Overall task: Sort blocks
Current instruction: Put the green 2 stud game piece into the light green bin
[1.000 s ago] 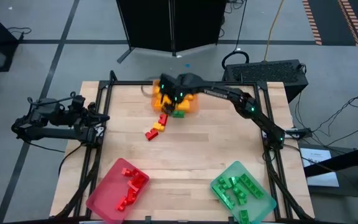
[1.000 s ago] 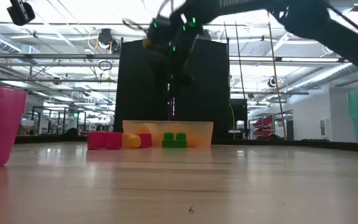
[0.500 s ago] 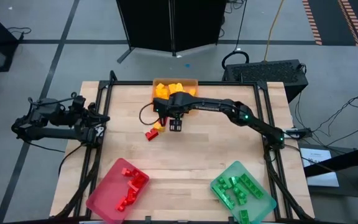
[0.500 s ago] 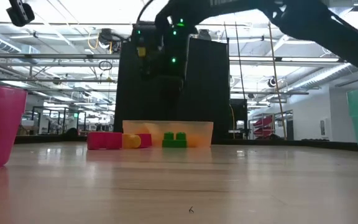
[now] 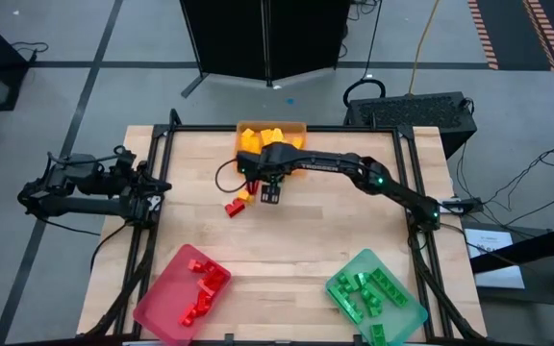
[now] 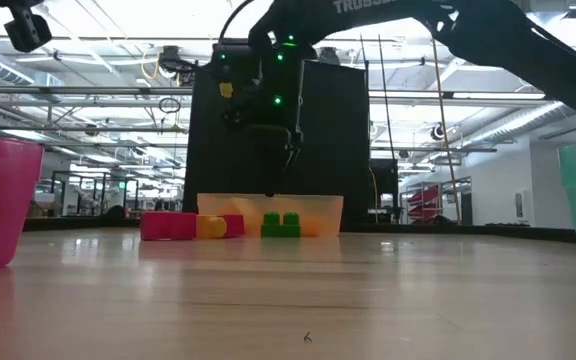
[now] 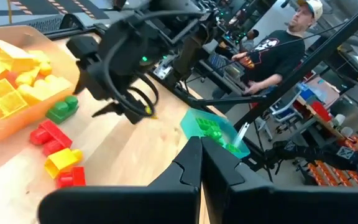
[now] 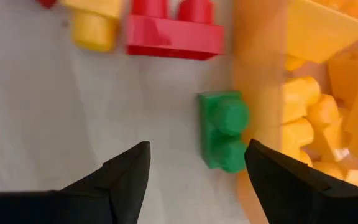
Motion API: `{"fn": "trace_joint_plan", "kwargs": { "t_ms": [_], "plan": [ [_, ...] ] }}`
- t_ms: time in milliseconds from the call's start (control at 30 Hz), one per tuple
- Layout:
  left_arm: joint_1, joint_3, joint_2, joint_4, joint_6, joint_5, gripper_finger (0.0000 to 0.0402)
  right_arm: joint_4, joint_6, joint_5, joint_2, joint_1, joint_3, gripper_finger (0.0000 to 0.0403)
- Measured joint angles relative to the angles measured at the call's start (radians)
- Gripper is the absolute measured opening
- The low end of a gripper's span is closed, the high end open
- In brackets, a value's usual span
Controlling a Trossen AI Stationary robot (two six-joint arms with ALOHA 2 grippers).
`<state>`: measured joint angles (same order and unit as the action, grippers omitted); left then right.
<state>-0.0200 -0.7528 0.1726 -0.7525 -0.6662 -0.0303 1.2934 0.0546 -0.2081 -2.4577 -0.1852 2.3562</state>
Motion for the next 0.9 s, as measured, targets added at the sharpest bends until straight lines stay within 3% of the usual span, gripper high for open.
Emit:
{"fn": "trace_joint_plan", "kwargs": {
  "t_ms": [200,633,900],
  "plan": [
    [0.000,0.000,0.000,0.000,0.018,0.000,0.0004,-0.023,0.064,-0.049,-0.010,0.026,-0.003,0.0254],
    [0.000,0.000,0.000,0.001,0.025,-0.001,0.0004,-0.097,0.010,-0.022,-0.013,-0.027,-0.136,0.0253],
    [0.000,0.000,0.000,0.001,0.021,-0.009,0.0004,-0.089,0.010,0.174,-0.002,0.035,-0.140,0.0210]
  ]
}}
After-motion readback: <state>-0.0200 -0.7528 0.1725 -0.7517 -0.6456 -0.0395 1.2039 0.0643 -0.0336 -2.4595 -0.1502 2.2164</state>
